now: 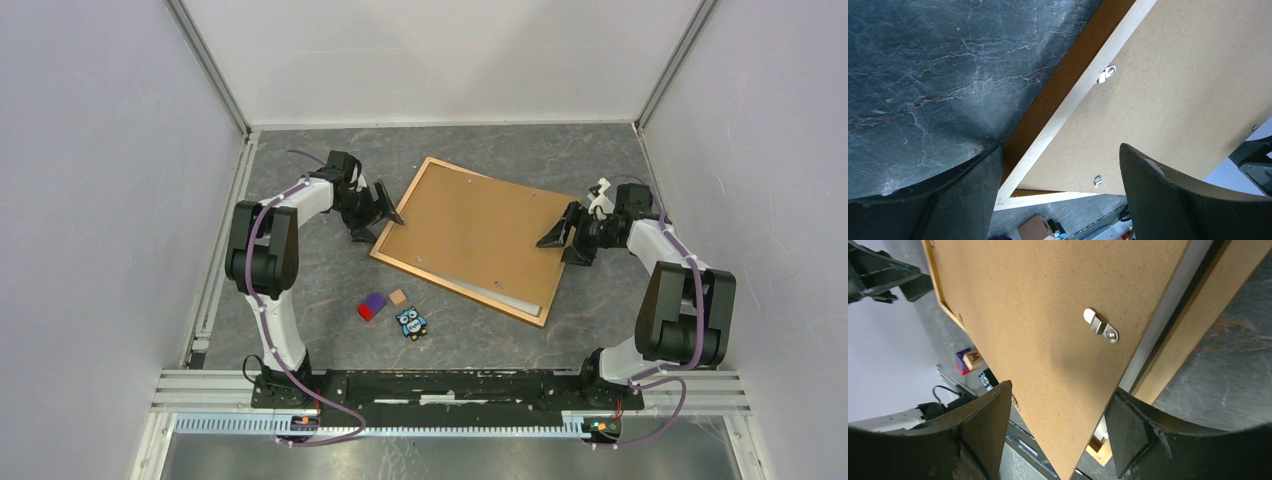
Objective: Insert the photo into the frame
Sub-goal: Place the photo frame item at the center of the board, then adjust the photo frame at the center of the board.
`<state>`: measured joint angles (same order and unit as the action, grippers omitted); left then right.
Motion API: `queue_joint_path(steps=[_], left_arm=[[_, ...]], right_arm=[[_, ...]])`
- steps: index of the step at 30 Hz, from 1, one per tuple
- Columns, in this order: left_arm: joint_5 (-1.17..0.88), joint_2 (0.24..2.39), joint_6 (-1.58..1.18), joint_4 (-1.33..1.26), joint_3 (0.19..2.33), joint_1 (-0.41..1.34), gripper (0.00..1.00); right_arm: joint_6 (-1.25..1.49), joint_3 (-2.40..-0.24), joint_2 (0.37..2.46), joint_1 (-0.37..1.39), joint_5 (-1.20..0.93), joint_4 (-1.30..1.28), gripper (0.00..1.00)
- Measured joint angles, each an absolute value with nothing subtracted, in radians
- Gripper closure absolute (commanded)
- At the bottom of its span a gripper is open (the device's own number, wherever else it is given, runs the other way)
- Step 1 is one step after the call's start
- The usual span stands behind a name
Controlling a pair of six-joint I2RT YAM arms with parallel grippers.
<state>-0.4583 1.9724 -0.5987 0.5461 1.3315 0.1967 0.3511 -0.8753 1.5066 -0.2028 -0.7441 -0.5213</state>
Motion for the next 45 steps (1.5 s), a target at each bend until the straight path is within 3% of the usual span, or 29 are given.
queue_joint_path(steps=[22, 29, 45], left_arm=[[-0.460, 1.966, -0.599, 0.543, 1.326, 0.197, 0.09], [-0.460, 1.964, -0.599, 0.543, 1.324, 0.197, 0.09], [-0.467, 1.963, -0.599, 0.542, 1.322, 0.197, 0.09]], right_arm=[[0.203, -1.004, 1.472, -0.091, -0.356, -0.733, 0.25], [0.213, -0.981, 1.458, -0.044, -0.329, -0.658, 0.31], [0.271, -0.820, 1.458, -0.041, -0.314, -0.515, 0.34]])
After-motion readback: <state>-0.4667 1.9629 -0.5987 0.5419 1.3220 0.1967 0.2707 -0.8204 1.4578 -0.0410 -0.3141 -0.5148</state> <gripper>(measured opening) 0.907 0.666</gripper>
